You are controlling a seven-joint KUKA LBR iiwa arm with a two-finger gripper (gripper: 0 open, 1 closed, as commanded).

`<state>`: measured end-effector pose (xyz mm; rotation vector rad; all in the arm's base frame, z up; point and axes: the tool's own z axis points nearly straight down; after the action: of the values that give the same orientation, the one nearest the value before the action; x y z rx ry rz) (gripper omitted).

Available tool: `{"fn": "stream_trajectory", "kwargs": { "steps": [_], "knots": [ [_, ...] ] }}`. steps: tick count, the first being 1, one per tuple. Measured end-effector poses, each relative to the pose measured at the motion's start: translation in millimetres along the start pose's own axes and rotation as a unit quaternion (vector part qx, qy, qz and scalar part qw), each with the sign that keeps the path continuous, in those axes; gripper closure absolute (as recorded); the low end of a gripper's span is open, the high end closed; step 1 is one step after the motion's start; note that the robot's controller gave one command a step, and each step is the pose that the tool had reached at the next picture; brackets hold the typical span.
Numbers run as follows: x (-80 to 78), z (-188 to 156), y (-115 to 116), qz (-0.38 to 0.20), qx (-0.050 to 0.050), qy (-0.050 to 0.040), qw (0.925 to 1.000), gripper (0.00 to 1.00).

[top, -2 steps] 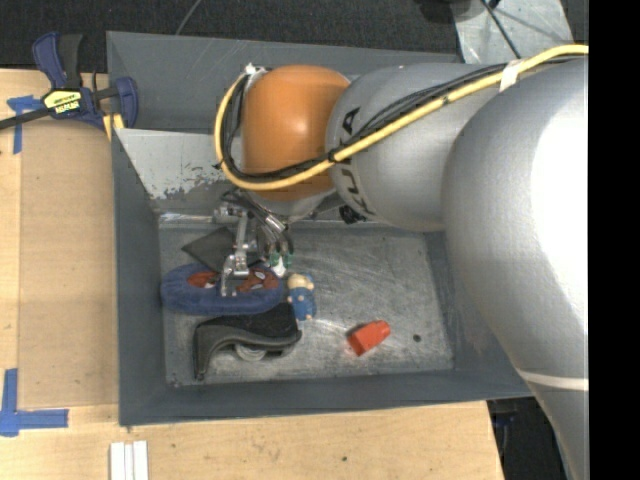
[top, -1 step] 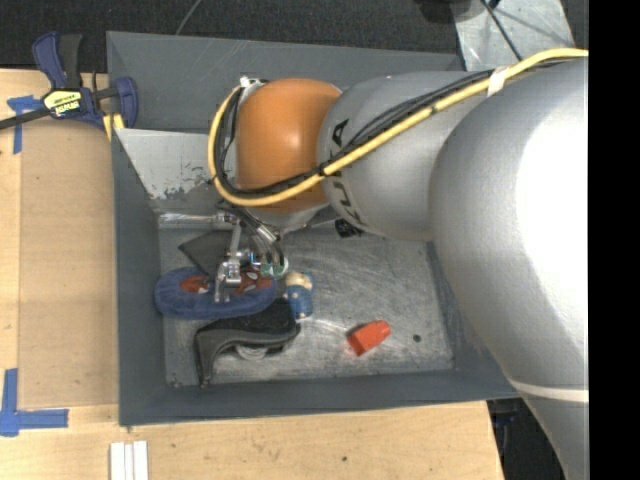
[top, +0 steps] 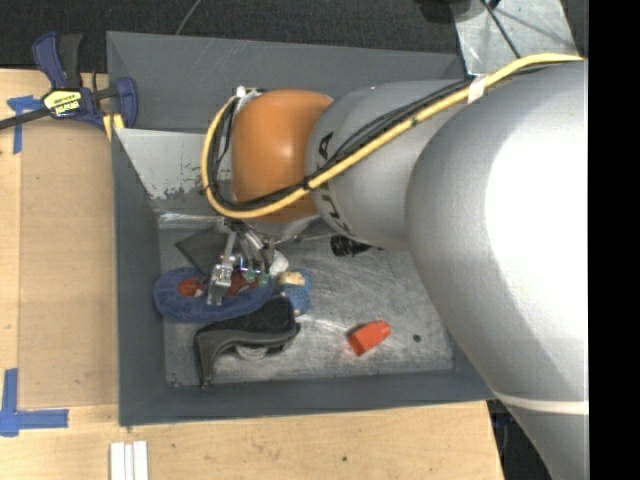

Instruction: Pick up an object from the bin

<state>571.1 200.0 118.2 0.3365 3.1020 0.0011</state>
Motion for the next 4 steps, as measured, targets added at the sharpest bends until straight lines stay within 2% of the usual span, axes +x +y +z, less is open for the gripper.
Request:
{"fn": "stream_trajectory", "kwargs": {
  "steps": [1, 2, 3, 4],
  "knots": [
    [-11.5, 39, -14, 0.058, -0.003, 0.0059, 0.9983, 0.00],
    [12.7, 39, 0, 0.153, 0.005, -0.0016, 0.9882, 0.00],
    [16.6, 38, 5, 0.152, 0.002, 0.0039, 0.9884, 1.00],
    [12.4, -1, 4, 0.152, 0.002, 0.0062, 0.9883, 1.00]
  ]
}}
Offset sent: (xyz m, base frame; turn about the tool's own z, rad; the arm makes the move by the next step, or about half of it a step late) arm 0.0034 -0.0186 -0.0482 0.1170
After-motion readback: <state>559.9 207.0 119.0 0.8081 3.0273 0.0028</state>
